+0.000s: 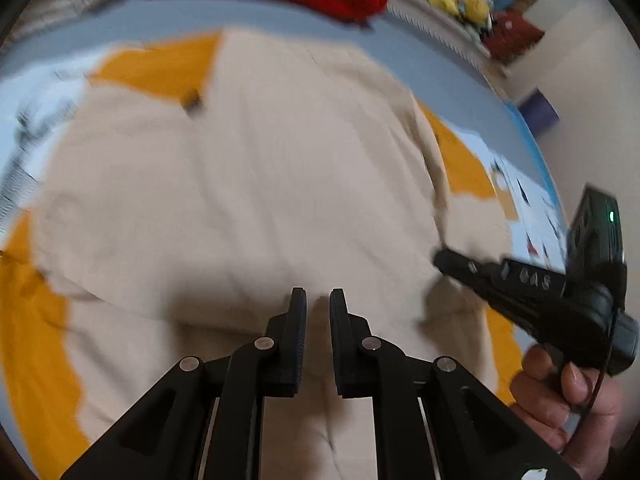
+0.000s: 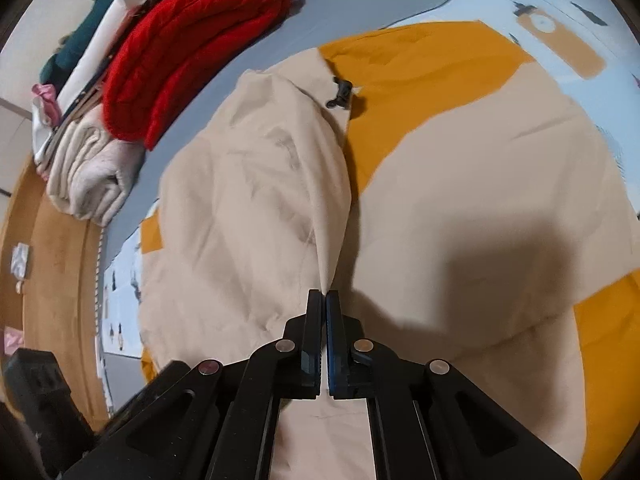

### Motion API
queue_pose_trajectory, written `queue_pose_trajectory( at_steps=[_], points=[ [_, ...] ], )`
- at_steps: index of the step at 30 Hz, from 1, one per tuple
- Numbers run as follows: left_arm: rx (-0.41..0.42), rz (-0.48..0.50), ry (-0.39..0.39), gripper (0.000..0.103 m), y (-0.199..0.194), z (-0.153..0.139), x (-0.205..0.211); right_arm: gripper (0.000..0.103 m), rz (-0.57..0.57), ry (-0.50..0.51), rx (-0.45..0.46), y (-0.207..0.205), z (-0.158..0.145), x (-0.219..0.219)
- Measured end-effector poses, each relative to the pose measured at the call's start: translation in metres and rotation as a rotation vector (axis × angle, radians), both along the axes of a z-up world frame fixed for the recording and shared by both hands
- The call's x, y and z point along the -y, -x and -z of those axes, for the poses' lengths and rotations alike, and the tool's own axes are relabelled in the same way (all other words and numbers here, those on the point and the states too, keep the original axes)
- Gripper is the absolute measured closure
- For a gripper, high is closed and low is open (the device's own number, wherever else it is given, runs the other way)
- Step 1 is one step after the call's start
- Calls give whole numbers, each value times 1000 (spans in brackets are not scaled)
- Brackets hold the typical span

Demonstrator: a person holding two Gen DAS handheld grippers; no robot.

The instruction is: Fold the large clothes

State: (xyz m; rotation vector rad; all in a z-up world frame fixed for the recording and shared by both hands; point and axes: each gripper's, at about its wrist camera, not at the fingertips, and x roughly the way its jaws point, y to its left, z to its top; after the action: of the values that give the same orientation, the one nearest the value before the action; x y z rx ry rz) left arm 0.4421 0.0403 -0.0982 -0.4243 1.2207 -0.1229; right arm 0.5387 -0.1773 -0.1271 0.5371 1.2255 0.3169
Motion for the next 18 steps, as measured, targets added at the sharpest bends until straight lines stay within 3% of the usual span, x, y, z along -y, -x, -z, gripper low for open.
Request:
queue_pose_trajectory(
  at_steps=[3, 4, 6, 8, 9, 11, 13, 15, 18],
  points=[
    [-142, -18, -41, 93, 0, 29, -5, 99, -5, 61, -22, -1, 5, -3],
    [-159, -22, -54, 93, 1, 33, -8, 94, 3, 91, -14, 0, 3, -2],
    [-159, -32, -55, 92, 1, 29, -14, 91, 23, 187, 39, 3, -8, -1],
    [-139, -28, -55, 92, 1, 20, -17, 88, 33, 311, 161, 8, -28, -6],
    [-130, -26, -58, 92, 2, 18, -18, 83, 18, 340, 224, 10, -38, -11],
    [-110, -33, -41, 92, 3, 13, -20, 81, -37, 293, 279, 12, -47, -21],
    [-101, -54, -26, 92, 1, 11, -20, 81, -126, 176, 256, 10, -41, -32],
    [-93, -75, -35, 92, 0, 8, -25, 81, -214, 110, 163, 7, -21, -46],
    [-82, -107, -45, 92, 1, 5, -30, 81, -245, 234, 23, 6, 14, -53]
  ],
)
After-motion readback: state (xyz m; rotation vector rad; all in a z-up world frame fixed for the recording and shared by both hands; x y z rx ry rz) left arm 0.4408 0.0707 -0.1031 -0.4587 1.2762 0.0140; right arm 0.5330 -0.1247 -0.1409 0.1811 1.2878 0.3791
